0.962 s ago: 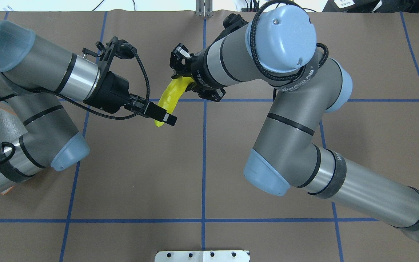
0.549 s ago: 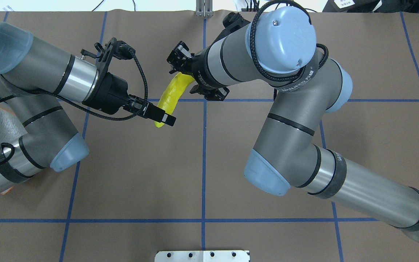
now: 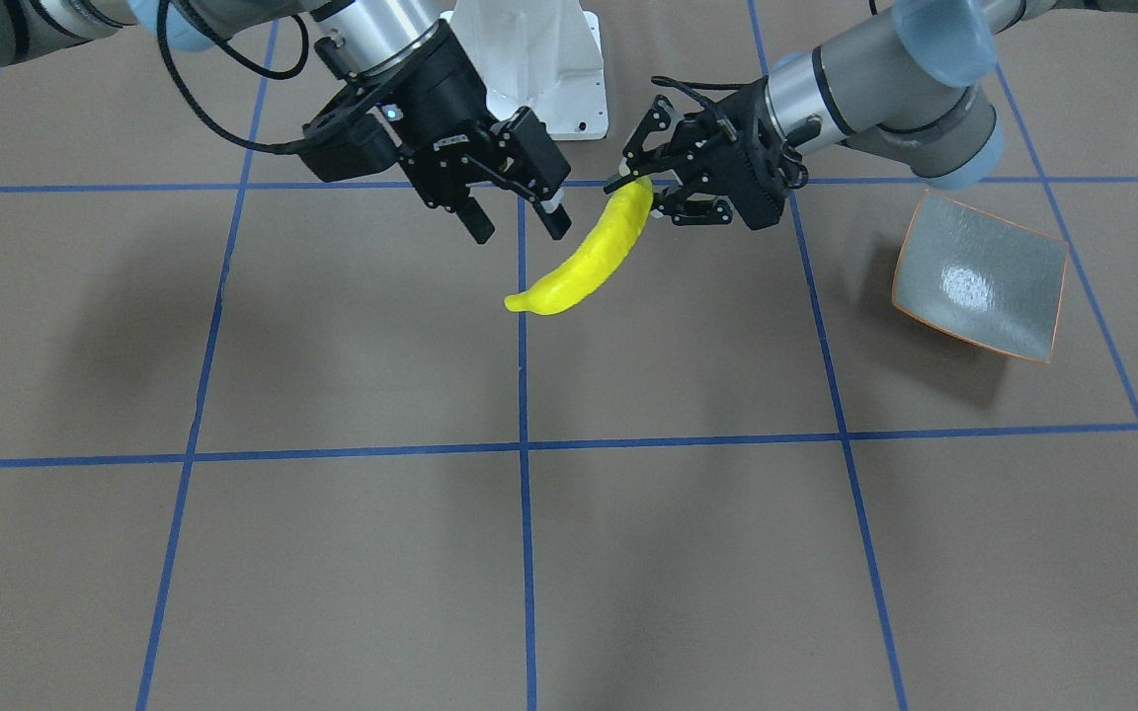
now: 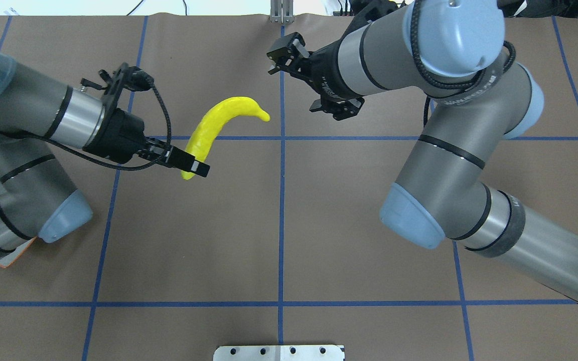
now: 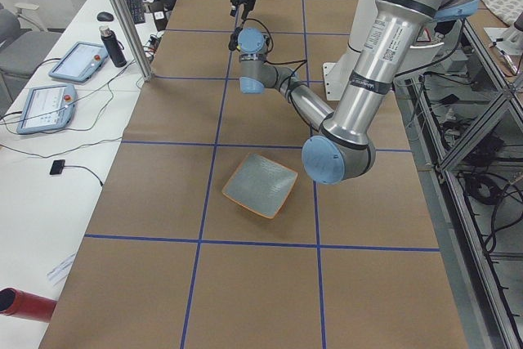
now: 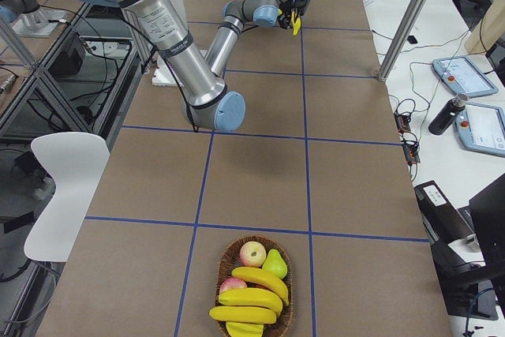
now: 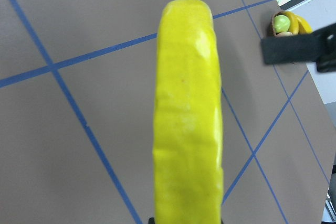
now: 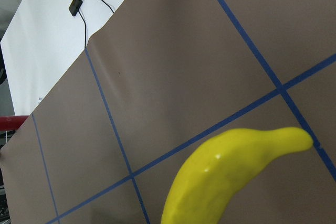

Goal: Transfer all bananas from basket to plate

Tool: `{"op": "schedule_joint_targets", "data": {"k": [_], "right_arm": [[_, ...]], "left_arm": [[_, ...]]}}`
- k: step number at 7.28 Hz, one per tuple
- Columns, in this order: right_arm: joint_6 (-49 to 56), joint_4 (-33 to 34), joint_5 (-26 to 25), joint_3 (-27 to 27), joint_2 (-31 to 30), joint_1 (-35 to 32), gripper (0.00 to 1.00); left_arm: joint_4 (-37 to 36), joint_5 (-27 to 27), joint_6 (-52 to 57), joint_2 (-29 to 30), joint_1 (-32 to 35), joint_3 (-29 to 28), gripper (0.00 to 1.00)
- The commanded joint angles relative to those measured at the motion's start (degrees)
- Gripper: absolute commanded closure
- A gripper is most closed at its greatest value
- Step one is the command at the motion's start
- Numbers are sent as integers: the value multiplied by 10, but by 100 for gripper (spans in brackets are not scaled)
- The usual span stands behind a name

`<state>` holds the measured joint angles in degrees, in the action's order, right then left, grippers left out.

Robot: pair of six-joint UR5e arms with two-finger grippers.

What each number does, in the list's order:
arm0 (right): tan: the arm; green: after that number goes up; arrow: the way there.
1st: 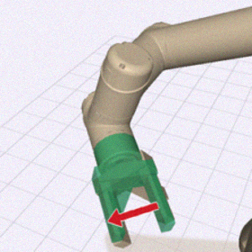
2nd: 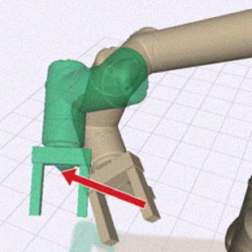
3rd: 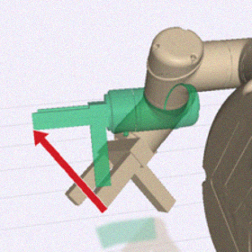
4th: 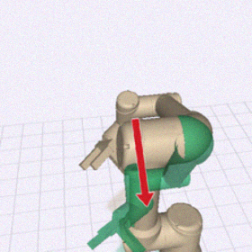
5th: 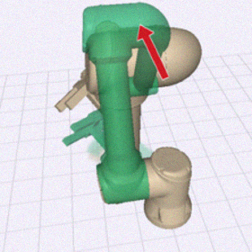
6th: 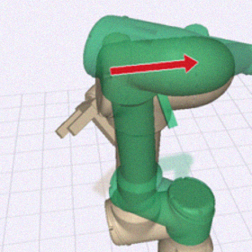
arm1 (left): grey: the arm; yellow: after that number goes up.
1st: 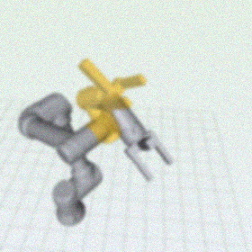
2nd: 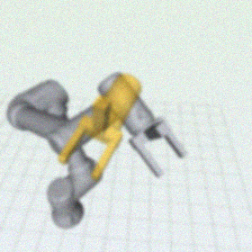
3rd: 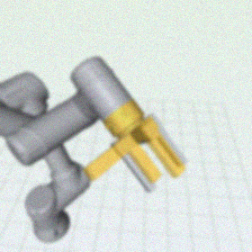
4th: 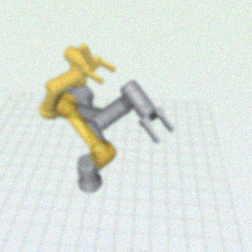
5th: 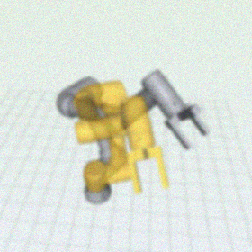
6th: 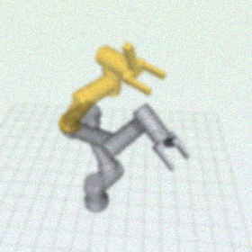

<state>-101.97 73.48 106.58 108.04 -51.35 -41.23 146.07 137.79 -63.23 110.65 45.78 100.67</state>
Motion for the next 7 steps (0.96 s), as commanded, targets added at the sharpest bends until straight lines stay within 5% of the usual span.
{"op": "schedule_joint_targets", "data": {"k": [1, 4, 7], "right_arm": [[67, 3, 33, 13, -78, -54, 0], [264, 4, 98, -2, -186, -153, 0], [495, 3, 184, -6, -290, -268, 0]], "left_arm": [[49, 5, -2, -146, 61, 26, 100], [125, 40, -13, -292, 147, -1, 100], [293, 91, -13, -299, 190, -173, 100]]}}
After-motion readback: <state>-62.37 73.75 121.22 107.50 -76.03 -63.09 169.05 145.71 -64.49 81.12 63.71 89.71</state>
